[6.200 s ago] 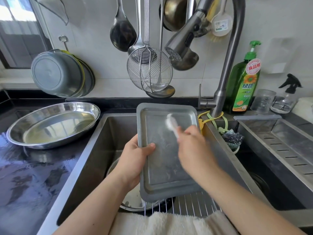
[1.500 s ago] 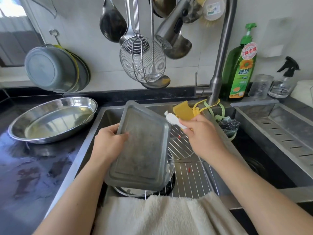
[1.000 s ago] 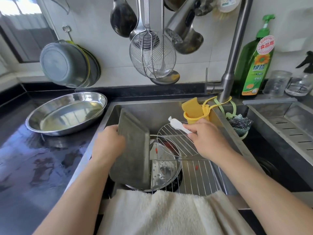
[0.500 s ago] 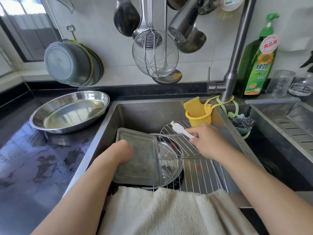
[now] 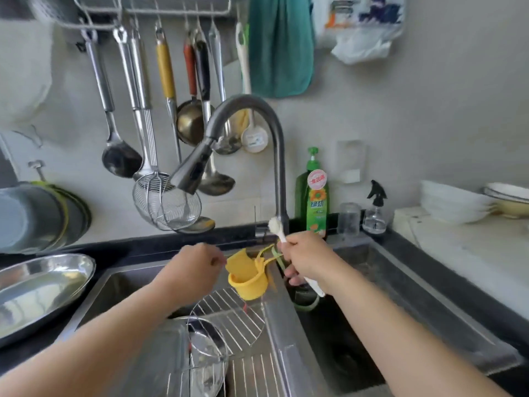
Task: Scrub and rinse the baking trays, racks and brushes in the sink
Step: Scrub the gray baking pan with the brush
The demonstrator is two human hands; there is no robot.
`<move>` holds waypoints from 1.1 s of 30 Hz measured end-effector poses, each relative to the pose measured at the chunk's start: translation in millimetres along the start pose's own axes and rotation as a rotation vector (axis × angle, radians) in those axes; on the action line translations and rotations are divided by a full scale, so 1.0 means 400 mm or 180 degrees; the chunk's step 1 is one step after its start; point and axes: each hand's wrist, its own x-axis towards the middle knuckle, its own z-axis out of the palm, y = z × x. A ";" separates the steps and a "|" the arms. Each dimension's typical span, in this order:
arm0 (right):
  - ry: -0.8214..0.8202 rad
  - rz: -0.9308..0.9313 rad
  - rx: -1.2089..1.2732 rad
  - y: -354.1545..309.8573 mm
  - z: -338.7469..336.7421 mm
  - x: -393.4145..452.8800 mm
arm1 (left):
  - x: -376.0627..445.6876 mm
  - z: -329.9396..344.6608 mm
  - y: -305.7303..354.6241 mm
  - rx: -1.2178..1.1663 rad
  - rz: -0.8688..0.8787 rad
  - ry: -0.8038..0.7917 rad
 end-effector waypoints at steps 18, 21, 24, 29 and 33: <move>0.0293 0.0140 0.0455 -0.142 -0.387 0.391 | 0.646 -0.111 0.563 0.0442 0.0804 0.0076; 0.0213 0.0100 0.0529 -0.145 -0.386 0.430 | 0.666 -0.103 0.554 0.0380 0.0782 -0.0005; 0.0148 0.0062 0.0611 -0.145 -0.388 0.451 | 0.677 -0.095 0.544 0.0222 0.0733 0.0018; 0.0126 0.0072 0.0603 -0.150 -0.391 0.455 | 0.686 -0.087 0.543 0.0023 0.0697 0.0032; 0.0176 0.0086 0.0676 -0.153 -0.397 0.460 | 0.682 -0.086 0.549 0.0074 0.0634 0.0048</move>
